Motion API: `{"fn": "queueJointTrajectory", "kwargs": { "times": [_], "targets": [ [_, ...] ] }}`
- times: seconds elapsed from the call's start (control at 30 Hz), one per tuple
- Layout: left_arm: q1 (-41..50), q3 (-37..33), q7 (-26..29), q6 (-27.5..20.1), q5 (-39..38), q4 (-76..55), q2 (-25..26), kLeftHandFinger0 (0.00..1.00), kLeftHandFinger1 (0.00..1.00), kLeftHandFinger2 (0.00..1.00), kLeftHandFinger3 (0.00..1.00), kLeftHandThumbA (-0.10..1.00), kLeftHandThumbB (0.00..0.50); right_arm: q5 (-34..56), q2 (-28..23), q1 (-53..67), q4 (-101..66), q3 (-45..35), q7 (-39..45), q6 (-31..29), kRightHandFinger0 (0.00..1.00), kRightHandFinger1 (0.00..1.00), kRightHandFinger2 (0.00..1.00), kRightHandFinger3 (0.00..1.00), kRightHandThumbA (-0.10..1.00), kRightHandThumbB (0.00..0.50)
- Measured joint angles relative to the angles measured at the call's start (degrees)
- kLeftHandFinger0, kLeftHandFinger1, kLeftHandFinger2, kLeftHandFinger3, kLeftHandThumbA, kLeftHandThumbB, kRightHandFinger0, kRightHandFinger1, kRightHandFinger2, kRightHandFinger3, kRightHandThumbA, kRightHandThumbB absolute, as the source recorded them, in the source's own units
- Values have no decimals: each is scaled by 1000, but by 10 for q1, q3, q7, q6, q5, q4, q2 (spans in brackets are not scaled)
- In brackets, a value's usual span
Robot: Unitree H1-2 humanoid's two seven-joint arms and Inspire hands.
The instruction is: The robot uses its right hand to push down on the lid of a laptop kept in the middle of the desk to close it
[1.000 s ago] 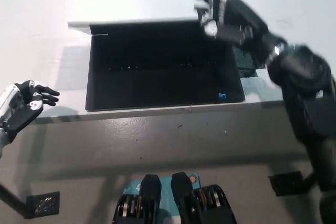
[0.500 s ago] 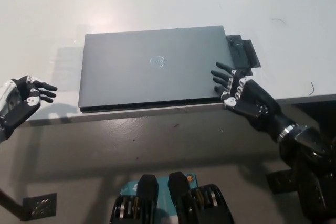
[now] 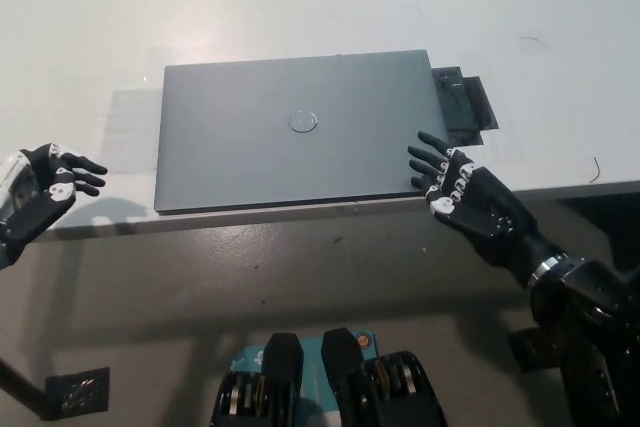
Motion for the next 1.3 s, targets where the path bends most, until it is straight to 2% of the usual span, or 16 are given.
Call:
{"fn": "queueJointTrajectory", "kwargs": {
  "times": [0.03, 0.07, 0.13, 0.2, 0.33, 0.43, 0.5, 0.63, 0.67, 0.8, 0.83, 0.93, 1.1, 1.3],
  "targets": [
    [0, 0, 0, 0, 0, 0, 0, 547, 508, 517, 486, -100, 129, 1, 0, 0, 0, 0, 0, 1, 1000, 1000, 1000, 1000, 125, 167],
    [1, 0, 0, 2, -1, 0, 0, 542, 505, 515, 483, -100, 122, 2, -1, 0, -1, 0, 0, 1, 1000, 1000, 1000, 1000, 128, 170],
    [1, 1, 0, 3, -2, 0, 0, 566, 530, 539, 496, -100, 104, 3, -4, -2, -3, 0, 0, 5, 1000, 1000, 985, 1000, 148, 205],
    [2, 1, 0, 4, -2, -1, 0, 576, 545, 554, 498, -100, 114, 6, -6, -3, -5, 0, 1, 7, 1000, 1000, 954, 1000, 157, 211],
    [6, 1, 0, 5, -1, -3, 0, 604, 565, 572, 488, -82, 130, 13, -16, -2, -38, -7, 1, 16, 1000, 1000, 950, 1000, 133, 205],
    [8, 1, 0, 8, -2, -4, 0, 594, 555, 556, 483, -92, 133, 22, -27, -1, -85, -20, 0, 31, 1000, 1000, 961, 1000, 164, 204],
    [9, 2, 0, 9, -2, -4, 0, 577, 542, 551, 493, -100, 119, 30, -39, 1, -117, -32, 0, 40, 1000, 1000, 951, 1000, 164, 198],
    [9, 3, 0, 12, -3, -5, 0, 562, 536, 548, 502, -100, 123, 44, -71, 24, -176, -62, 0, 54, 1000, 1000, 965, 1000, 175, 211],
    [10, 3, 0, 12, -3, -6, 0, 563, 535, 547, 502, -100, 122, 46, -80, 32, -186, -69, 0, 57, 1000, 1000, 977, 1000, 218, 219],
    [11, 3, 0, 12, -3, -6, 0, 543, 527, 538, 496, -100, 122, 53, -110, 68, -209, -98, -3, 62, 1000, 1000, 963, 1000, 221, 203],
    [11, 3, 0, 12, -3, -6, 0, 562, 543, 547, 496, -100, 121, 55, -116, 75, -212, -104, -4, 63, 1000, 1000, 963, 1000, 211, 217],
    [11, 4, 0, 12, -3, -7, 0, 554, 535, 544, 493, -100, 125, 58, -127, 97, -216, -125, -6, 64, 1000, 1000, 956, 1000, 203, 217],
    [15, 4, 0, 12, -3, -7, 1, 563, 537, 541, 491, -100, 129, 66, -134, 119, -215, -137, -9, 65, 1000, 1000, 947, 1000, 184, 202],
    [18, 5, 0, 12, -3, -7, 1, 563, 540, 557, 500, -100, 127, 68, -134, 122, -215, -139, -13, 65, 1000, 1000, 937, 1000, 222, 215]
  ]
}}
